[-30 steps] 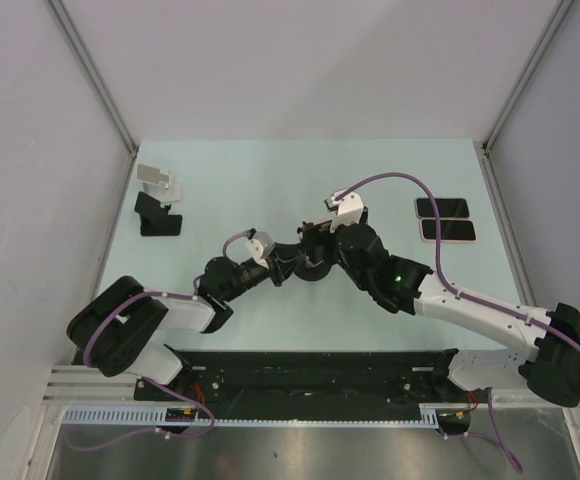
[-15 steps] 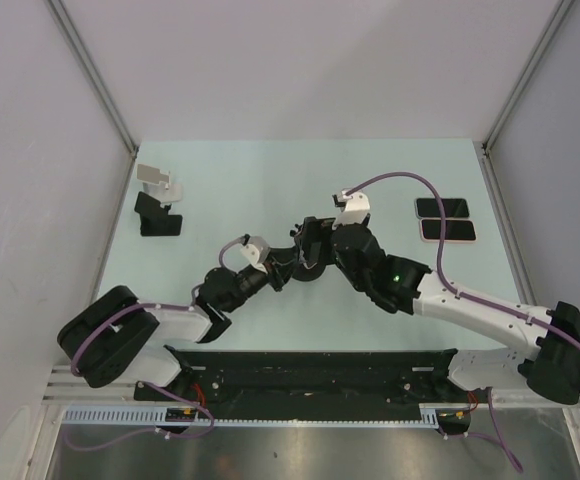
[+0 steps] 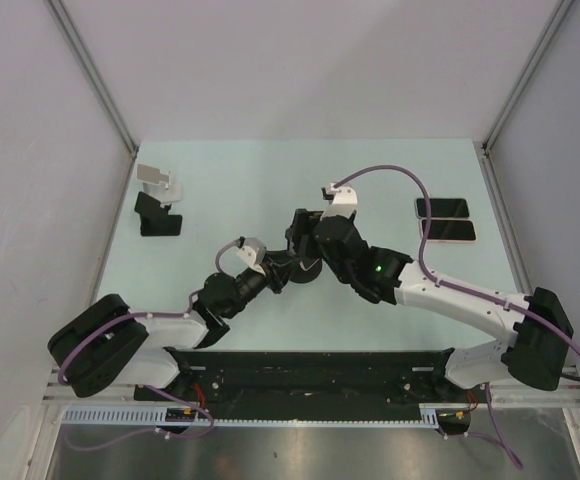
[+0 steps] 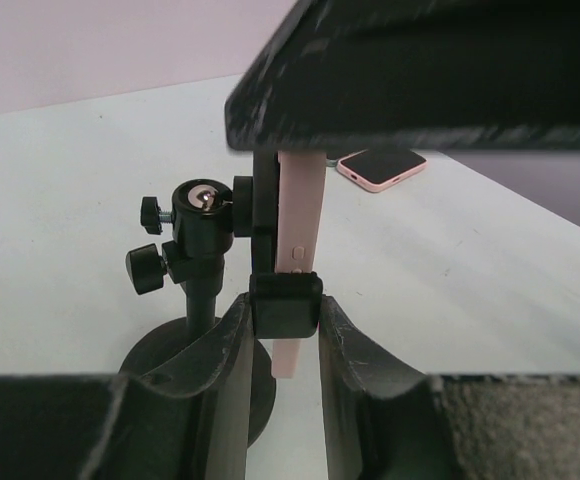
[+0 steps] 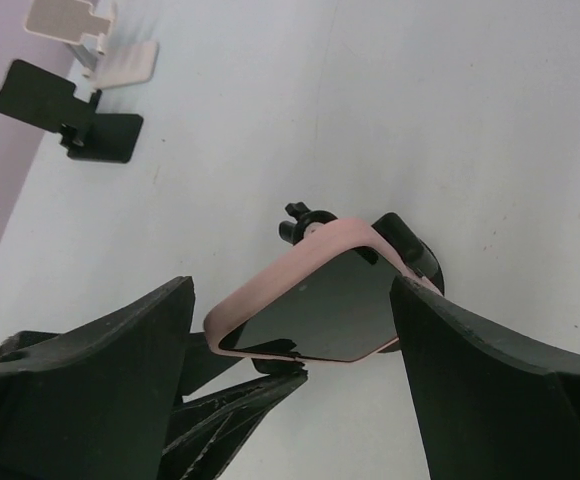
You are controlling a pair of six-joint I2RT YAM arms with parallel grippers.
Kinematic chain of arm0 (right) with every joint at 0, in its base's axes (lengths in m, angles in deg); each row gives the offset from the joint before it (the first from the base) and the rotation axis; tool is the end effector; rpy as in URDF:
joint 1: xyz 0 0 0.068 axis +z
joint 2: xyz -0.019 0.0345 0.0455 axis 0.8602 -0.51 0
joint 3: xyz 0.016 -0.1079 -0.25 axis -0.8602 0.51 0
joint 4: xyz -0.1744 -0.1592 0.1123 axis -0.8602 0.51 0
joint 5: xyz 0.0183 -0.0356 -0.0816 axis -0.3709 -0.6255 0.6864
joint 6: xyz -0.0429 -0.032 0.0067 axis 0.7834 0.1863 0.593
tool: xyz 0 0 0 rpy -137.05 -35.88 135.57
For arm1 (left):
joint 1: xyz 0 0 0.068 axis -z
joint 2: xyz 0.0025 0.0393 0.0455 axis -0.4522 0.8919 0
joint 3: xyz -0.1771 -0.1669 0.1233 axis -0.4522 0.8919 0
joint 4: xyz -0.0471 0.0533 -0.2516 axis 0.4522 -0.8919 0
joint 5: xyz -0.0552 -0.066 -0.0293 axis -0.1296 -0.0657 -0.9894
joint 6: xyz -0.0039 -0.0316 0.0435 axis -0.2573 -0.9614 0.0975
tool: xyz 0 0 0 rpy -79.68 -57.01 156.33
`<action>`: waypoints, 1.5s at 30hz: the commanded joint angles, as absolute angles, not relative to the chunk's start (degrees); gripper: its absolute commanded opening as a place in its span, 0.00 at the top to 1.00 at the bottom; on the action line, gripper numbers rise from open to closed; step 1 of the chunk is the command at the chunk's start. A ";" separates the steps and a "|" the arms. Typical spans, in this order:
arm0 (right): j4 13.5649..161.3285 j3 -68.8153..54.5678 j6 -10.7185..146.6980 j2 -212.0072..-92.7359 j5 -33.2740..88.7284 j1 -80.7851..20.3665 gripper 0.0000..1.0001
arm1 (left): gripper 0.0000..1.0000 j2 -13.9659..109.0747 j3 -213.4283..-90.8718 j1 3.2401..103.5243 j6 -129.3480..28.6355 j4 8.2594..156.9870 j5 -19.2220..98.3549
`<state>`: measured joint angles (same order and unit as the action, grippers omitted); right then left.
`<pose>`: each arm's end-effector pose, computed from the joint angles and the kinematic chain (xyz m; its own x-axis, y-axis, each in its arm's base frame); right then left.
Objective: Remove the phone from the phone stand
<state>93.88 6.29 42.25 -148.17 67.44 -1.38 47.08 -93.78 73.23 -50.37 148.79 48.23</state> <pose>0.1799 0.2519 0.3281 -0.4109 0.2030 -0.8888 -0.2793 0.9000 0.3347 0.1596 -0.1669 0.1965 -0.0605 -0.2278 -0.9718 0.7212 0.6631 -0.2003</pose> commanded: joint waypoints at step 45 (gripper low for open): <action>105.31 -3.82 66.72 -146.52 43.19 -3.00 1.00 | 0.14 38.42 -90.52 70.65 -33.24 147.32 44.76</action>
